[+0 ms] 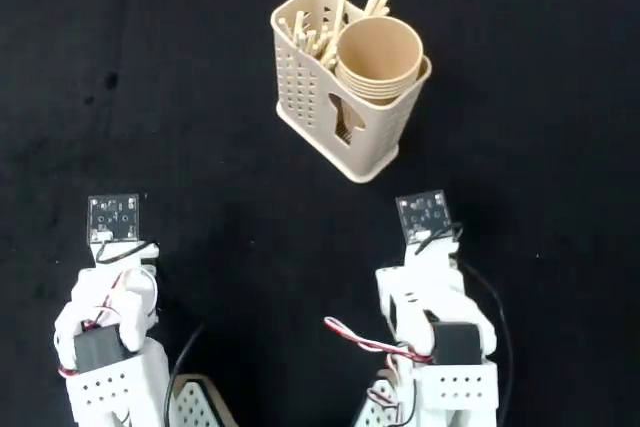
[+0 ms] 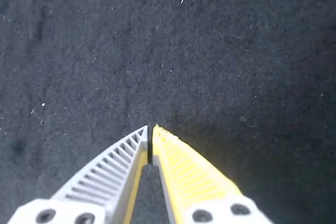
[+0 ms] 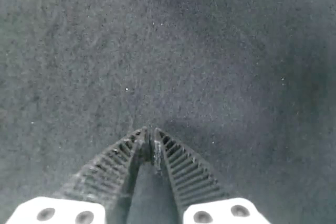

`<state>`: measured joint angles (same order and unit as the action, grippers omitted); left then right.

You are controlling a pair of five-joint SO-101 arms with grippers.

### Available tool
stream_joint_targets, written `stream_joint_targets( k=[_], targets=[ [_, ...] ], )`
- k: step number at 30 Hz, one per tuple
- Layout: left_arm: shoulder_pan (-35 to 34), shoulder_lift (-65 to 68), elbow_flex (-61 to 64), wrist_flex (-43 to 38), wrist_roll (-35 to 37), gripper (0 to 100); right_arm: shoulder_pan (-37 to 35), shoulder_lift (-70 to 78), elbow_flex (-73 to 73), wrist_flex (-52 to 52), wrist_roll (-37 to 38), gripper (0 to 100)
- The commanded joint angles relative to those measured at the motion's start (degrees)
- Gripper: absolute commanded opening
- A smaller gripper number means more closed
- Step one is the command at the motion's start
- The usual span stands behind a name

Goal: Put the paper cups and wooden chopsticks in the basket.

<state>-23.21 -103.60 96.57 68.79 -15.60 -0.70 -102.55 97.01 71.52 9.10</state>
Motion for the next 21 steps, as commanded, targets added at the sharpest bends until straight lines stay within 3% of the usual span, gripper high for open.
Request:
stream_joint_targets(
  k=[1, 5, 13, 21],
  targets=[
    [-0.57, -0.7, 0.84, 0.18, -0.53, 3, -0.35, -0.22, -0.22, 0.26, 0.35, 1.4],
    [0.22, -0.79, 0.84, 0.09, -0.53, 3, -0.35, -0.22, -0.22, 0.26, 0.35, 1.4],
    [8.31, -0.7, 0.84, 0.7, -0.26, 3, -0.35, -0.22, -0.22, 0.26, 0.35, 1.4],
    [8.04, -0.62, 0.84, 0.7, -0.26, 3, -0.44, -0.22, -0.22, 0.26, 0.35, 1.4]
  ],
)
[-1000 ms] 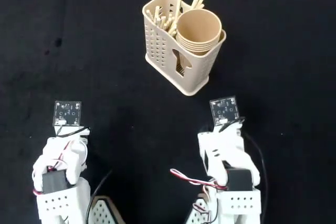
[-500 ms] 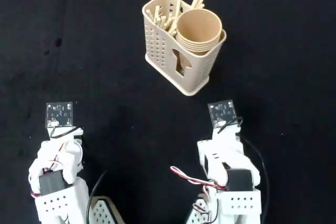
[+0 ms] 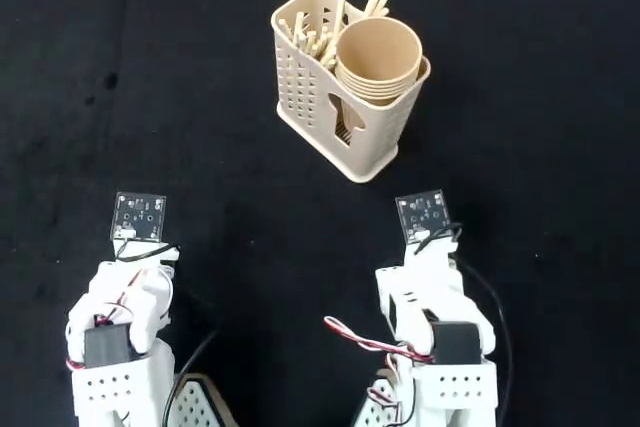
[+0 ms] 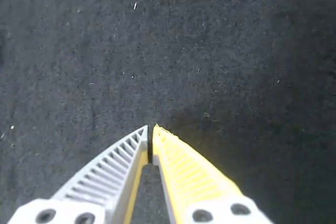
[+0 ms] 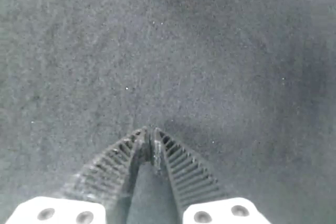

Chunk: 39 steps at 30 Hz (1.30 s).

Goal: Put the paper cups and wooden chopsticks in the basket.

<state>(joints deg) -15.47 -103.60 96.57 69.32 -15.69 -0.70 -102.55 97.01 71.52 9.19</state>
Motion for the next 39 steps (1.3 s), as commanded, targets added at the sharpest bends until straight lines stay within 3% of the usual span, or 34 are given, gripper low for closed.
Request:
stream_joint_targets(
  k=[1, 39],
  targets=[
    [0.31, -0.62, 0.84, 0.18, -0.18, 3, -0.44, -0.22, -0.22, 0.26, 0.26, 1.4],
    [0.22, -0.62, 0.84, 2.46, -0.44, 3, -0.44, -0.22, -0.22, 0.26, 0.26, 1.4]
  ],
)
